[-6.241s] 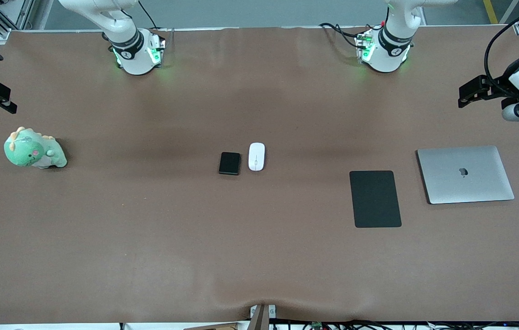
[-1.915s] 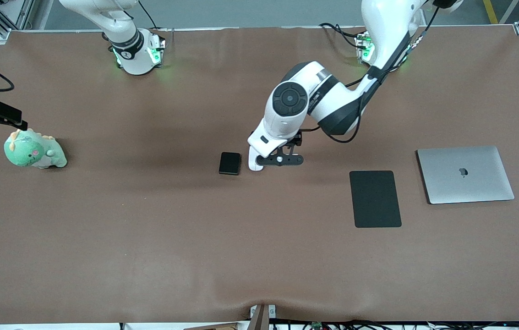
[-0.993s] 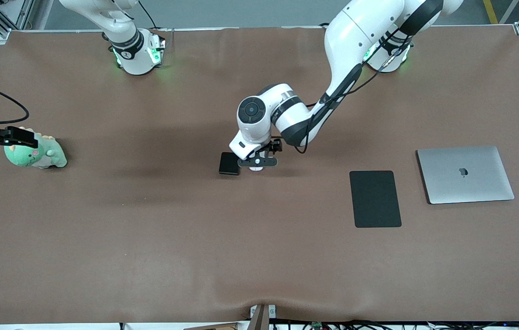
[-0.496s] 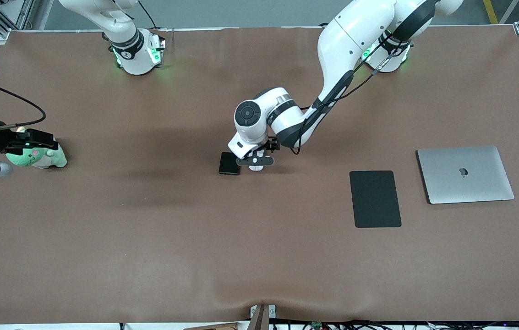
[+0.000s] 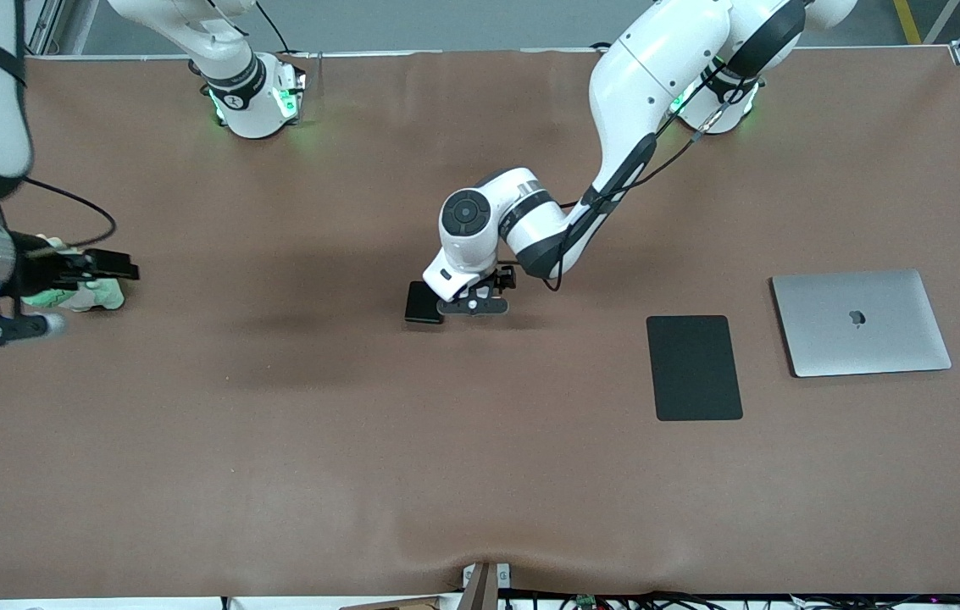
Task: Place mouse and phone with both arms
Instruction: 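Grasp the white mouse with the left gripper while the right gripper reaches out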
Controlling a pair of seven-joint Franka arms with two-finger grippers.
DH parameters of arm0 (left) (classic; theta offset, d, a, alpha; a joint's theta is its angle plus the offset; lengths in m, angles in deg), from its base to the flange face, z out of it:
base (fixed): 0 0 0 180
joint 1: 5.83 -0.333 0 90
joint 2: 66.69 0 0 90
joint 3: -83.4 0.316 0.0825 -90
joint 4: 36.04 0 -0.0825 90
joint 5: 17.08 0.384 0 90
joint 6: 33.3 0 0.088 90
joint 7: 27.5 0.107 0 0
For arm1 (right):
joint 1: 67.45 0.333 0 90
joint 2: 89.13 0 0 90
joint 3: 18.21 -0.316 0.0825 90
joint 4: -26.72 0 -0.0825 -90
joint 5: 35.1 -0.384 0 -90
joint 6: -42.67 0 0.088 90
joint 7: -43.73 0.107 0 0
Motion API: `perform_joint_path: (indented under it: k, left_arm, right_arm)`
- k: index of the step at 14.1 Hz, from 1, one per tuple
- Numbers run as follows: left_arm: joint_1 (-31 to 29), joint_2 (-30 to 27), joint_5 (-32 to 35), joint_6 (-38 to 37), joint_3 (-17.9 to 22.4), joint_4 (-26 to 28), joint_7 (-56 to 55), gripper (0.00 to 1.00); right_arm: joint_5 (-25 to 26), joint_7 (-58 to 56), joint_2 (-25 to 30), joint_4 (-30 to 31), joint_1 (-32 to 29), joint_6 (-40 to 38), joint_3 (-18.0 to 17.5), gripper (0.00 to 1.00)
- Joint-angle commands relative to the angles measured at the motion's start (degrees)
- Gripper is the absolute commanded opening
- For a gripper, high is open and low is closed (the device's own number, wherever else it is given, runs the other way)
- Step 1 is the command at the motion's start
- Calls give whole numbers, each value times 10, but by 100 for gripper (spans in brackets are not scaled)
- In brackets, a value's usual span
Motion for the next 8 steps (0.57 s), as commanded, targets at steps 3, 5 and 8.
perform_joint_path:
  k: [3,5,8]
  left_arm:
    - [12,24,17,20,7,-15,-12,100]
    - [17,27,27,20,7,-15,-12,100]
    - [18,27,28,20,19,-16,-13,100]
  right_arm:
    - [-19,27,-6,2,14,-14,1,100]
    - [-37,71,-6,14,30,-19,1,100]
    - [-75,93,1,48,41,-2,1,100]
